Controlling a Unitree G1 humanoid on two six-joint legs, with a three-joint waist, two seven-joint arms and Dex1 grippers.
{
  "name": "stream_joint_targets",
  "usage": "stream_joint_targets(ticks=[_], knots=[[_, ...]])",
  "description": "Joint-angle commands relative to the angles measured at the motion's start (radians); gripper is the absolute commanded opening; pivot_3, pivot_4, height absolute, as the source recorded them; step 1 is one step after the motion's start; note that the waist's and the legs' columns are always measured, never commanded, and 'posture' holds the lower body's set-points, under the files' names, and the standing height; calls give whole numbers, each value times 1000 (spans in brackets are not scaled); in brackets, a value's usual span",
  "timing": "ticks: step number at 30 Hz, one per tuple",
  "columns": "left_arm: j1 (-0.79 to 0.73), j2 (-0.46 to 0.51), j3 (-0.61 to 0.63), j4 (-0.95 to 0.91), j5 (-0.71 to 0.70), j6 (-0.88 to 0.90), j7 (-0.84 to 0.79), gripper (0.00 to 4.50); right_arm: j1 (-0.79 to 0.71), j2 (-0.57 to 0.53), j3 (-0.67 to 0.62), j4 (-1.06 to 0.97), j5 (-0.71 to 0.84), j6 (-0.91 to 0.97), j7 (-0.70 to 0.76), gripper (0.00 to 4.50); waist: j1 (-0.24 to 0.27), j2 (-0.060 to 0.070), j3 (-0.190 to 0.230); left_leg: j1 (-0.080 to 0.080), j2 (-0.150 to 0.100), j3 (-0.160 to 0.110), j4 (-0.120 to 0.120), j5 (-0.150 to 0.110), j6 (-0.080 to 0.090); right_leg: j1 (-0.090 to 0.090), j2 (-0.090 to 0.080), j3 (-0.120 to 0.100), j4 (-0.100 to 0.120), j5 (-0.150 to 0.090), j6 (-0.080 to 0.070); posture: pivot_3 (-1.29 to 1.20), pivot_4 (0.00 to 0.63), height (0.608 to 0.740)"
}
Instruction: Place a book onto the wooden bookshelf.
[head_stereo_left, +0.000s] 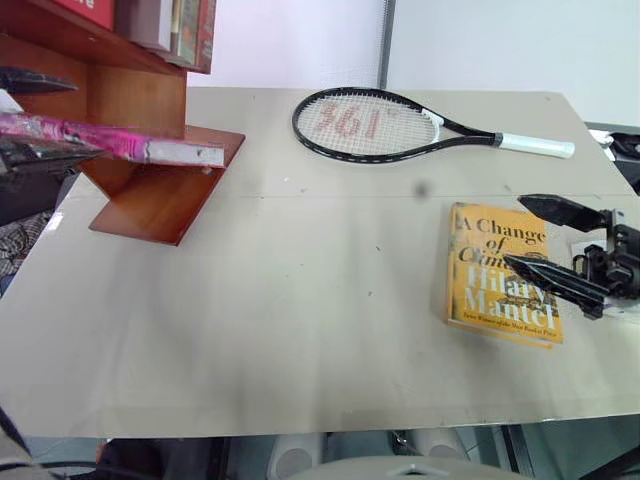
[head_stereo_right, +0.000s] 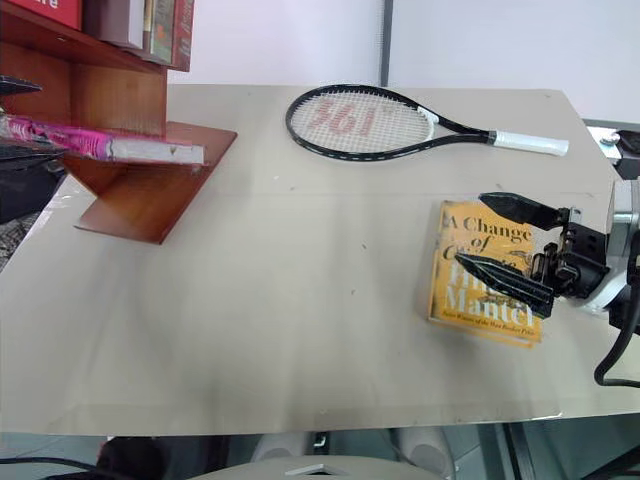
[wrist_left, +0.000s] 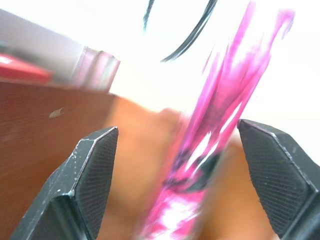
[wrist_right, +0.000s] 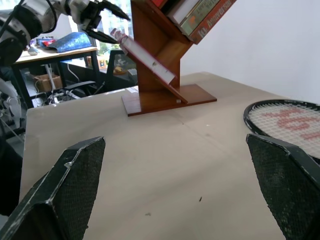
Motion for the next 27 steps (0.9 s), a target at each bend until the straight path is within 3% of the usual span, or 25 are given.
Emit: stream_joint_targets(ticks=[1, 3, 5, 7, 10, 14, 17, 24, 27], knots=[[191, 125, 164, -418, -292, 589, -61, 3917, -65, -43, -22, -17, 75, 38, -33, 4500, 2, 0, 1, 0, 0, 0, 0, 0, 0, 0, 0, 0, 0, -1, 0, 0, 150, 740], [296, 131, 264, -616, -433, 858, -56, 3917, -80, -72, -45, -33, 117, 69, -60, 4500, 4, 0, 1, 1, 1, 0, 0, 0, 0, 0, 0, 0, 0, -5, 1, 0, 150, 740], [363, 86, 331, -767, -551, 1013, 5, 3917, -81, -104, -82, -56, 165, 98, -95, 4500, 5, 1, 1, 2, 2, 2, 0, 0, 0, 1, 0, 0, 1, -5, 1, 0, 150, 740], [371, -34, 336, -897, -676, 1103, 191, 3917, -56, -136, -141, -94, 205, 127, -131, 4500, 10, 4, 1, 3, 4, 4, 0, 0, 0, 1, 0, 0, 1, -5, 1, 0, 150, 740], [416, -272, 284, -1065, -727, 1122, 479, 3917, 39, -157, -270, -173, 267, 176, -172, 4500, 15, 5, -1, 4, 5, 5, 0, 0, 0, 2, 2, -1, 2, -5, 1, 0, 150, 740], [557, -525, 146, -1152, -554, 1024, 709, 3917, 234, -118, -427, -261, 239, 213, -176, 4500, 21, 2, -3, 3, 4, 6, 0, 0, 0, 2, 3, 1, 2, 0, 1, 0, 150, 740], [704, -638, 78, -1167, -452, 927, 748, 3917, 403, -37, -408, -263, 25, 161, -144, 4500, 18, -3, -6, 3, 3, 8, -1, 0, 0, 2, 3, 3, -1, 0, 0, 0, 150, 740], [898, -669, 72, -1094, -324, 764, 707, 3917, 703, 149, -347, -128, -341, -83, 25, 4500, 29, -2, -6, 3, 6, 10, 0, 0, 0, 1, 2, 4, -3, -5, 0, 0, 150, 740], [946, -671, 62, -1087, -301, 715, 680, 3917, 735, 193, -356, -56, -388, -169, 65, 4500, 28, 2, -8, 4, 6, 8, 0, 0, -1, 1, -1, 5, -3, -5, 0, 0, 150, 740]])
